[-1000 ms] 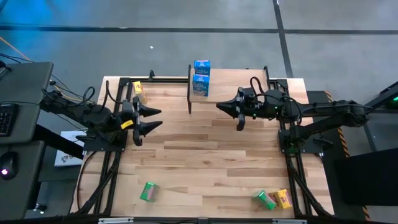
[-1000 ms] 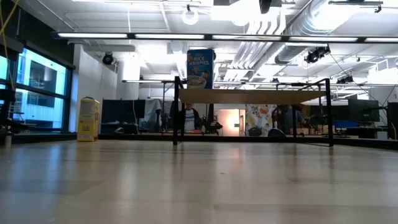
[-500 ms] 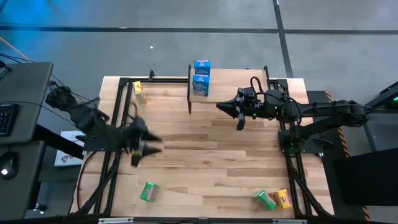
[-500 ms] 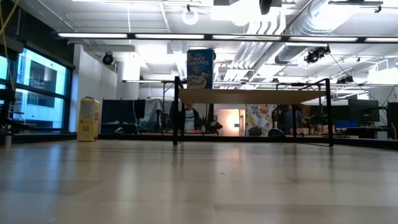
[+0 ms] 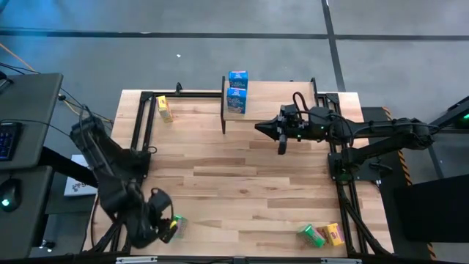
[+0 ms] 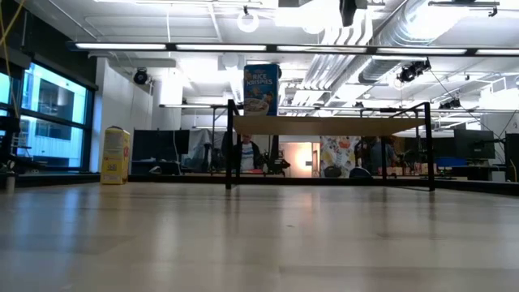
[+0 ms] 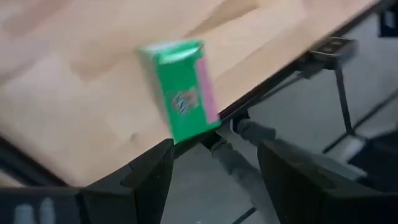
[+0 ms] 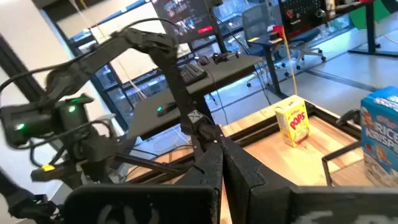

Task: Stack cereal on shelf
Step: Put the left green cereal box on the shelf

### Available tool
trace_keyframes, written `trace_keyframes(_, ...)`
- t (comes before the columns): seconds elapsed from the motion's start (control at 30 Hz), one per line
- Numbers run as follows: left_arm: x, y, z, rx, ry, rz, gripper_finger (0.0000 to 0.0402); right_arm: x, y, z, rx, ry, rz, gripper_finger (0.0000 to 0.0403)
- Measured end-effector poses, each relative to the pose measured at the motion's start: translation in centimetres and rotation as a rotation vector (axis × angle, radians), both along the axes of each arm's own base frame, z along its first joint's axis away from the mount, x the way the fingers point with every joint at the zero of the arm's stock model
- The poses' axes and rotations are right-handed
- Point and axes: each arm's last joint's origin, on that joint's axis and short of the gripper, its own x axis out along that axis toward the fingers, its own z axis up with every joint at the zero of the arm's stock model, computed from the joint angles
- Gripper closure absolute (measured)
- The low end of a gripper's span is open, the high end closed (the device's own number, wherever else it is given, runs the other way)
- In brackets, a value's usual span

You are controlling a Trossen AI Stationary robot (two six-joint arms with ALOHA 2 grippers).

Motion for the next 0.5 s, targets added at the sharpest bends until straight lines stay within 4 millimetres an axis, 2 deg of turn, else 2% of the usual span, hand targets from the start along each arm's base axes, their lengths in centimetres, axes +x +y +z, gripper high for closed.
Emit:
trace_keyframes(0.2,0.0,-1.3,-1.5,0.023,0.034,0.094,0.0177,0.0,-0.2,-0.3,0.056,0.028,-0.073,0.0402)
trace_keyframes(0.5,0.3,-1.3,-1.8,0.051,0.033,0.050,0.0177,0.0,-0.2,-0.5,0.056,0.041,-0.086,0.0402)
